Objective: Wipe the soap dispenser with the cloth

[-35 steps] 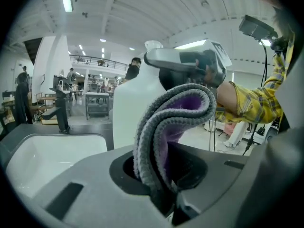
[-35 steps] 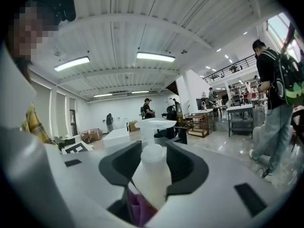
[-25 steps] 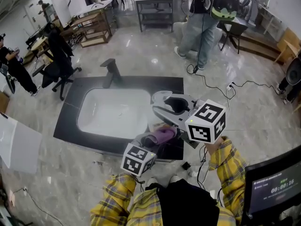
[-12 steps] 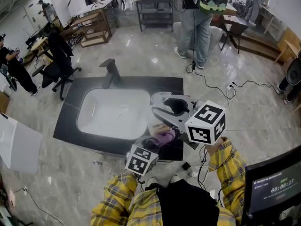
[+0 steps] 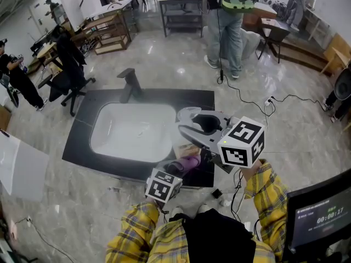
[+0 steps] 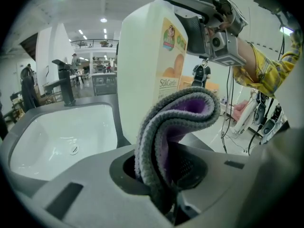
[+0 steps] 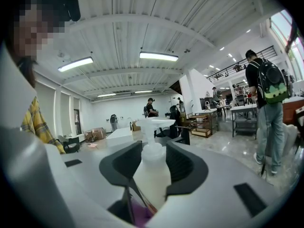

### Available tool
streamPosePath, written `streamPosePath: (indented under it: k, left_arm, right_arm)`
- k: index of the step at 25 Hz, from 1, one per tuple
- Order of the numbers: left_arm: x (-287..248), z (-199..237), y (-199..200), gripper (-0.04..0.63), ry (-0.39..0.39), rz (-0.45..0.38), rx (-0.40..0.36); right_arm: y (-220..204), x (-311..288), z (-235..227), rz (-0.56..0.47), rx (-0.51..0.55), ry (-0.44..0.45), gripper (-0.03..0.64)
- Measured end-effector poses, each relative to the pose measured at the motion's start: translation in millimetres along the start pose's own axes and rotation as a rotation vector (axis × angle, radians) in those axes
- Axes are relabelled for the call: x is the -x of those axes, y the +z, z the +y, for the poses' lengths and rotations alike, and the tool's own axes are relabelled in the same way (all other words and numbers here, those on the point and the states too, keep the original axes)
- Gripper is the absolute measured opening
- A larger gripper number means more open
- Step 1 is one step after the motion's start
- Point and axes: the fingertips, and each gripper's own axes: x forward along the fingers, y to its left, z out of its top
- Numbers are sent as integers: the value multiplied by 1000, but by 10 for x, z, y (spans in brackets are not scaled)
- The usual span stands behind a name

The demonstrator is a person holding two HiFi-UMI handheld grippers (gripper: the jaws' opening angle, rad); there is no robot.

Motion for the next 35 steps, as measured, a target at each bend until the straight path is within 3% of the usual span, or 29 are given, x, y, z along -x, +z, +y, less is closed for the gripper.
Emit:
streamPosePath:
  k: [9, 16, 20, 28, 35]
  left_arm:
    - [75, 9, -34, 72, -12, -38, 70]
    - [652, -59, 169, 72, 10, -270, 189]
    - [854, -30, 331, 72, 62, -360, 210]
    - [916, 45, 361, 72, 137, -367, 237]
    - [930, 141, 391, 72, 209, -364, 245]
  right_arm:
    - [-23, -2, 3, 3, 14, 20, 149]
    - [49, 160, 41, -37, 105, 126, 175]
    - [47, 251, 65, -37, 193, 224, 184]
    - [-88, 159, 34, 109, 271, 396, 210]
    - [-117, 38, 59, 145, 312, 511, 210]
